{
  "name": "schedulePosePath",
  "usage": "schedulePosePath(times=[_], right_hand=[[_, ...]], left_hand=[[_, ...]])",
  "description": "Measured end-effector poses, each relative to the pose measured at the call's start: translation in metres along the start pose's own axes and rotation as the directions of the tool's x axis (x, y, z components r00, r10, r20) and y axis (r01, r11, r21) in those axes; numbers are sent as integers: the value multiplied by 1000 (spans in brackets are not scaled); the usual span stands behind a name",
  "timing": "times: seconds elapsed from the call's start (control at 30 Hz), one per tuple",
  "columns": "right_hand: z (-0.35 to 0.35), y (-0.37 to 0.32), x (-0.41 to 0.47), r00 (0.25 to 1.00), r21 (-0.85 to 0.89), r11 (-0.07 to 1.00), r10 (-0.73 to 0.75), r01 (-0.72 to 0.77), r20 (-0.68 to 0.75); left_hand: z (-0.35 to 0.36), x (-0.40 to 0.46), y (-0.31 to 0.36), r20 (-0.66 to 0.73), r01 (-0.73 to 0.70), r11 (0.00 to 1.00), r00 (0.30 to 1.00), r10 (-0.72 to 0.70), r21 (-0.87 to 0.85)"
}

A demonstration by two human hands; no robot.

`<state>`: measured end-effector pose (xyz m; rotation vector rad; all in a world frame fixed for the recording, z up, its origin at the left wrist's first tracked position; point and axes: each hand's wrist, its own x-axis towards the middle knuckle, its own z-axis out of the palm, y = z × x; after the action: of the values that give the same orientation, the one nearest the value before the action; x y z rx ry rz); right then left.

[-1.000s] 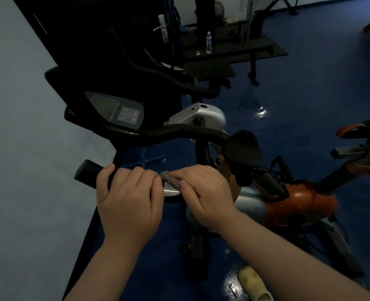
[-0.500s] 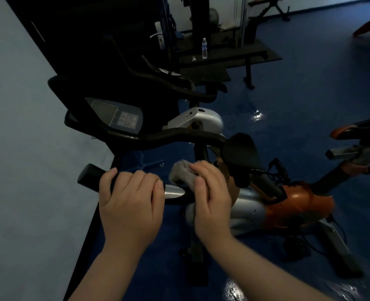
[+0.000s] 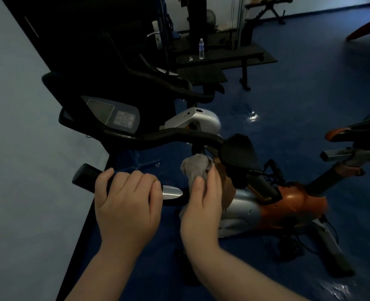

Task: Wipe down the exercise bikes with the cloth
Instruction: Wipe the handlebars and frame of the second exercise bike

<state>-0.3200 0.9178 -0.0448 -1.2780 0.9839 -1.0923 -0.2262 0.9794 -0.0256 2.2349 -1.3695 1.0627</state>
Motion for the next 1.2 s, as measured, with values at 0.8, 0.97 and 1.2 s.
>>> schedulePosePath(times=[0.8,0.97,1.2], right_hand=[[-8,-9,72,823,281,775,551,-566,140],[-4,3,55,923,151,911,375,-384,83],[-18,8,26,964,-87,987,-110,134,242]], left_hand=[[1,0,2,6,17,999,1000,-18,48],[2,0,6,4,77,996,997,-78,49],[4,0,8,-19,103,993,995,-102,66]])
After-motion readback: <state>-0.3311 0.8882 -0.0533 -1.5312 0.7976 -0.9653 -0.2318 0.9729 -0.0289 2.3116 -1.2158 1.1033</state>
